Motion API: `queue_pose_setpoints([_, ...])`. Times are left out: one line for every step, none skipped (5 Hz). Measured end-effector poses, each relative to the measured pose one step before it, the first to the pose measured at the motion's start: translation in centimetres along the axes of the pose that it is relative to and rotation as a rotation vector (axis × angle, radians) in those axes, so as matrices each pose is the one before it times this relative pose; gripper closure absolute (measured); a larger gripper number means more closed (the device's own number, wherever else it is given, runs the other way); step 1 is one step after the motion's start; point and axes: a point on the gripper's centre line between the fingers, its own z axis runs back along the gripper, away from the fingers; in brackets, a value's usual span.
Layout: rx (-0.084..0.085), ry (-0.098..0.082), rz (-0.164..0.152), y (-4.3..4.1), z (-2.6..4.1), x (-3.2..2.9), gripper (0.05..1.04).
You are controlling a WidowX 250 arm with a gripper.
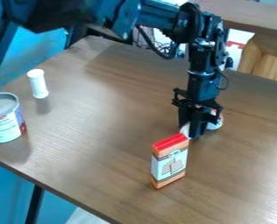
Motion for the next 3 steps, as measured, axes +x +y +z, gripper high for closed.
queue_pose_setpoints([0.0083, -0.0204, 0.0167, -0.764, 0.356, -2.717, 0.763])
queue_pose_setpoints([0.029, -0.102, 0.0148, -0.654, 3.087, -2.107, 0.763])
queue_pose_setpoints([0.0263, -0.0349, 0.0307, -0.038, 0.866, -1.439, 0.763])
